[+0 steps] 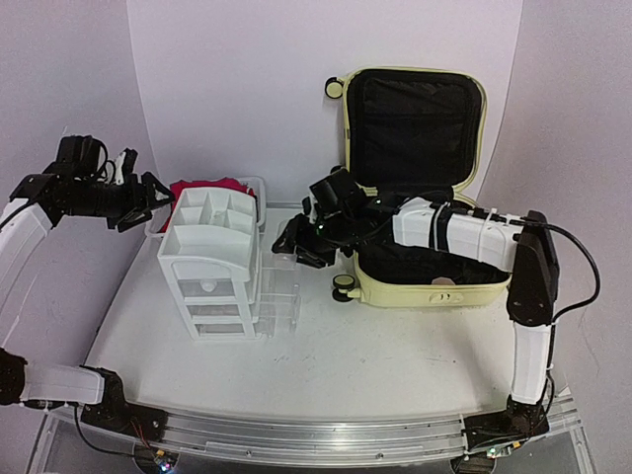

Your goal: Open, take out, and arrange the luggage

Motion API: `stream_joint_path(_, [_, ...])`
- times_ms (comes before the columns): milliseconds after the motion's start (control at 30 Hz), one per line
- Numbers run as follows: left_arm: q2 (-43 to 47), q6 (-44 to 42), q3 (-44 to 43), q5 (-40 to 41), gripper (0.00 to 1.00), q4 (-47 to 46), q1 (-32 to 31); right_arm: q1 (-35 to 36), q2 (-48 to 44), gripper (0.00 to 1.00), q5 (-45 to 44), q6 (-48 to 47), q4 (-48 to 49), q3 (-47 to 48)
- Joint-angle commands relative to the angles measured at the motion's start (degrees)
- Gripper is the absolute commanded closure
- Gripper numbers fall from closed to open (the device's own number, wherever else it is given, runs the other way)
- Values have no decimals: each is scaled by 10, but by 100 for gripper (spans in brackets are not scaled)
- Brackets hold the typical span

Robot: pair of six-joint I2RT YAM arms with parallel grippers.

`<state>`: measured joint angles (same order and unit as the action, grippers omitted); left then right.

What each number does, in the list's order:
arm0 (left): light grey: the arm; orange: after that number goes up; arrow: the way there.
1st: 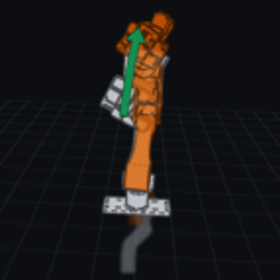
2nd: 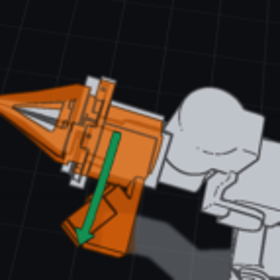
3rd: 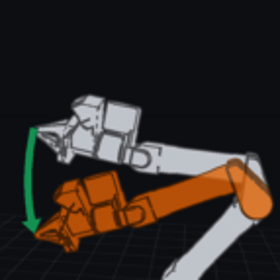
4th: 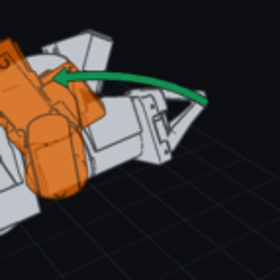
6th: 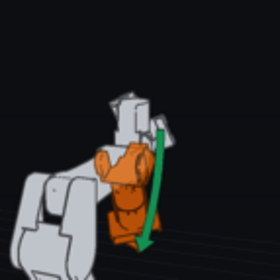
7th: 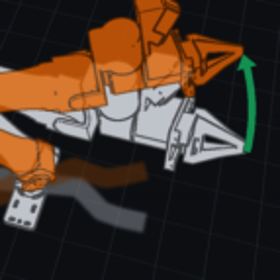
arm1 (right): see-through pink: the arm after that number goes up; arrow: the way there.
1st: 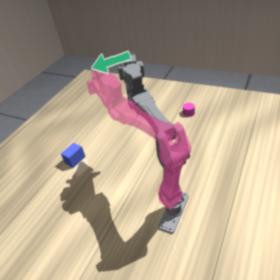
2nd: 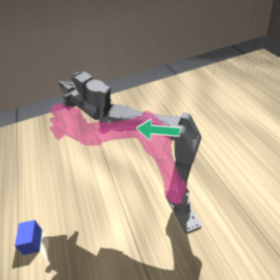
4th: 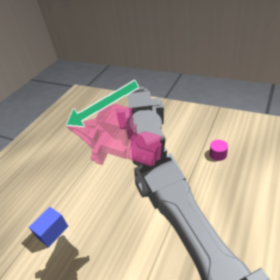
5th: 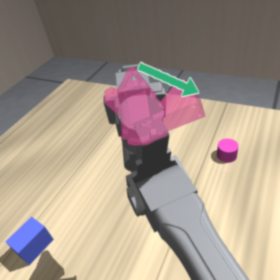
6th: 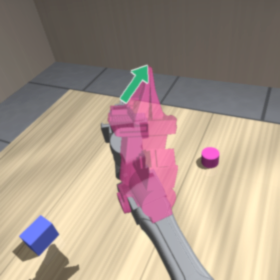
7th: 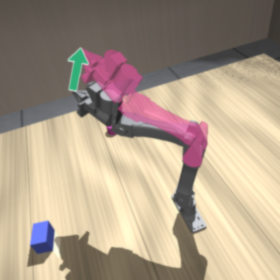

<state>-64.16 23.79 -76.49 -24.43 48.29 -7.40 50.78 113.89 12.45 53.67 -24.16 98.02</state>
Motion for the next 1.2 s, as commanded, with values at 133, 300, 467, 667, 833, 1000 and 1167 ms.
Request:
stream_joint_path(133, [-31,-6,46,-81,19,-33,1,19,56,52,-9,9,32,50])
stream_joint_path(300, [-29,-16,54,-87,19,-42,1,22,74,34,8,3,31,66])
stream_joint_path(467, [-32,-21,60,-81,19,-45,1,22,55,16,11,-23,4,77])
stream_joint_path(667, [-39,-27,63,-83,19,-46,1,21,-27,8,-53,-131,-54,28])
stream_joint_path(833, [-40,-36,69,-87,21,-47,1,9,-52,23,-115,-150,-69,-43])
stream_joint_path(1000, [-48,-36,71,-99,23,-46,1,7,-28,71,-150,-158,-69,-45])
stream_joint_path(1167, [-54,-30,73,-111,26,-48,1,8,2,85,-171,-175,-84,-28])
